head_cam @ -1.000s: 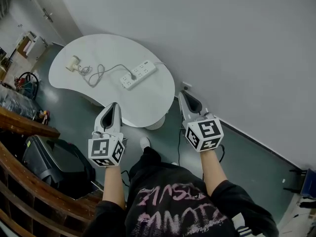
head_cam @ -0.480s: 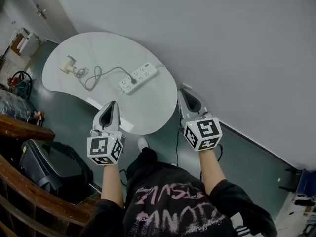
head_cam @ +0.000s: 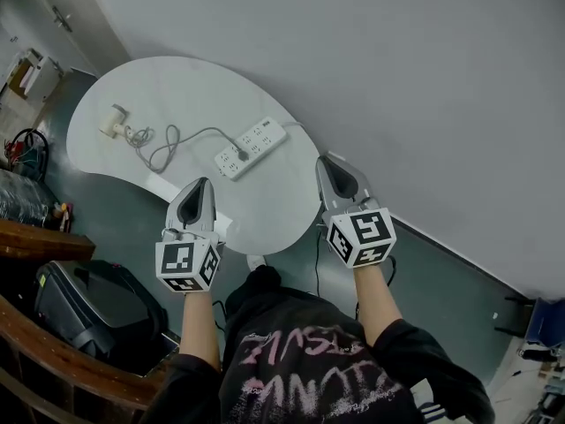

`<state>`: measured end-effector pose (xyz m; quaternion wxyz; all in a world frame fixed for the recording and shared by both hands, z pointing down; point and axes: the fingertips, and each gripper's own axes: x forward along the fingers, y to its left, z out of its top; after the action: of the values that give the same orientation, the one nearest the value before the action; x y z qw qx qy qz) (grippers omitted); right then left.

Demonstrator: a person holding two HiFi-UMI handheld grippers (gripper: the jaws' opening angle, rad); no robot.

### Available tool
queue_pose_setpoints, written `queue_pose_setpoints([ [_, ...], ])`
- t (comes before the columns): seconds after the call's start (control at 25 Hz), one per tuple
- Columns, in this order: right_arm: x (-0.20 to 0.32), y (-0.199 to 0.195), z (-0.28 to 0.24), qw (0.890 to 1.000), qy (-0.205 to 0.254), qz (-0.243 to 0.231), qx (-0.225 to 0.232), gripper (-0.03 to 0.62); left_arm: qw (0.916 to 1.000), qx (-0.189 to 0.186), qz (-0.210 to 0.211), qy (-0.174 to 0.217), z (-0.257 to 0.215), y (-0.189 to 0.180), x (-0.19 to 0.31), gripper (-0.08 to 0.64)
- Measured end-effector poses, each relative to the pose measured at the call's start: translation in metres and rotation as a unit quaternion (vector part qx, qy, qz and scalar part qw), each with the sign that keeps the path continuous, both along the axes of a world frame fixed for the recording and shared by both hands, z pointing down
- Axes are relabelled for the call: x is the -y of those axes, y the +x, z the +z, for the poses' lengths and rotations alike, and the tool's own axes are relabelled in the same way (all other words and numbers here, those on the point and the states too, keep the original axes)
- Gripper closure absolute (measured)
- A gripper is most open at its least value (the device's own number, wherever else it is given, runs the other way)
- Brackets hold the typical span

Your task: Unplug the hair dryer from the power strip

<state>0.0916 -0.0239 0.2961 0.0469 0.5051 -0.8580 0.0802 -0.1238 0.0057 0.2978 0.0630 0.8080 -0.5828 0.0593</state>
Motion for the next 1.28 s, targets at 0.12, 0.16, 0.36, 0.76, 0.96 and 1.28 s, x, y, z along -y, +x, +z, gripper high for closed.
queue_pose_setpoints([
  [0.12, 0.010, -0.008, -0.001, 1.000, -0.005, 0.003, -0.002, 0.578, 1.0000, -0.002, 0.003, -0.004, 0.000, -0.009, 0.012, 0.558],
  [0.16, 0.013, -0.011, 0.000, 1.000, -0.006, 0.003, -0.003, 0.578, 1.0000, -0.003, 0.004, -0.005, 0.000, -0.012, 0.016, 0.558],
  [0.36, 0.030, -0.026, 0.000, 1.000, -0.012, 0.008, -0.007, 0.578, 0.9998, -0.004, 0.013, -0.012, 0.001, -0.025, 0.034, 0.558],
  [0.76, 0.057, -0.055, 0.000, 0.999, -0.024, 0.020, -0.016, 0.578, 0.9990, -0.011, 0.039, -0.022, 0.003, -0.048, 0.071, 0.558],
  [0.96, 0.068, -0.062, 0.004, 0.999, -0.028, 0.031, -0.019, 0.578, 0.9980, -0.015, 0.056, -0.026, 0.008, -0.052, 0.085, 0.558],
  [1.28, 0.078, -0.070, 0.014, 0.998, -0.037, 0.048, -0.028, 0.578, 0.9965, -0.023, 0.073, -0.034, 0.019, -0.060, 0.103, 0.558],
])
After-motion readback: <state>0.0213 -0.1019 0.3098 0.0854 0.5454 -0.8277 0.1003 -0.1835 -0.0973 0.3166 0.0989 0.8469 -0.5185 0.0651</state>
